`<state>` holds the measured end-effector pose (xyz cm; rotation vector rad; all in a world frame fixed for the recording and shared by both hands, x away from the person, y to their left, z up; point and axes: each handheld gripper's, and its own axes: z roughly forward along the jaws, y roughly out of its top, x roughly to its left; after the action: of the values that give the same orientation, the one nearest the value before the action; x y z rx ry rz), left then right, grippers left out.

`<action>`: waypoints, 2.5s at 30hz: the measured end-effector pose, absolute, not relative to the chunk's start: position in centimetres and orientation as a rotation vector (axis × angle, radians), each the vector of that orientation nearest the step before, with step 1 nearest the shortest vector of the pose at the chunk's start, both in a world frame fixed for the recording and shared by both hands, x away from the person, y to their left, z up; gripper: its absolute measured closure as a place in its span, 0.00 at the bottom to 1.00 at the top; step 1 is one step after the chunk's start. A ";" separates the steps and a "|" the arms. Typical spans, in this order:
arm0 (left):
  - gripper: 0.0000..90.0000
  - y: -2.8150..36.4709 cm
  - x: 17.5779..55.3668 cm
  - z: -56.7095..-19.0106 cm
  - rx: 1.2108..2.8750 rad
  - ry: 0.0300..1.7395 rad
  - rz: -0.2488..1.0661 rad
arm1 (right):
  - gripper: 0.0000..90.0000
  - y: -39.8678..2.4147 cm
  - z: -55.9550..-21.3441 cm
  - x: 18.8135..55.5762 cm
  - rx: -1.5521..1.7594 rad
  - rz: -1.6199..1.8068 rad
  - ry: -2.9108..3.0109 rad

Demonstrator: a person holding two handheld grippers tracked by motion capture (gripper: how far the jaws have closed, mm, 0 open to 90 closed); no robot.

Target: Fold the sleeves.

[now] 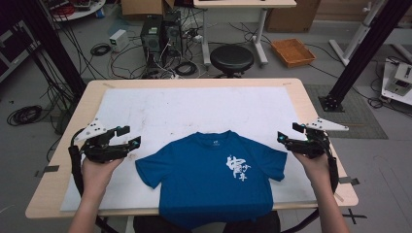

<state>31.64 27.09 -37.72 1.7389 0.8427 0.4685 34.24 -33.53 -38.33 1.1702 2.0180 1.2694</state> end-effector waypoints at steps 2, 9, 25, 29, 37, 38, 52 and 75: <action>0.38 27.1 31.7 -37.7 1.746 0.840 0.465 | 0.29 -33.6 -38.3 34.2 1.168 1.271 2.013; 0.38 27.0 31.7 -37.8 1.758 0.839 0.463 | 0.29 -33.5 -38.3 34.3 1.176 1.263 2.017; 0.38 27.3 31.3 -38.5 1.756 0.862 0.454 | 0.29 -33.7 -38.4 34.4 1.179 1.262 2.014; 0.38 27.5 31.1 -39.1 1.764 0.875 0.449 | 0.29 -33.7 -38.4 34.5 1.179 1.260 2.013; 0.46 27.7 30.6 -41.3 1.817 0.929 0.376 | 0.29 -33.7 -38.4 34.5 1.187 1.254 2.007; 0.48 27.7 30.6 -41.3 1.817 0.929 0.376 | 0.29 -33.7 -38.4 34.4 1.187 1.254 2.007; 0.63 28.0 30.8 -43.9 1.905 1.058 0.307 | 0.29 -33.5 -38.5 34.5 1.183 1.242 2.014; 0.96 27.4 31.3 -44.7 1.943 1.140 0.263 | 0.29 -33.4 -38.6 34.5 1.181 1.235 2.022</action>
<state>31.30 27.40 -44.72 1.9432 1.1400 0.2631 34.48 -33.45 -38.61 1.1805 2.0218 1.2351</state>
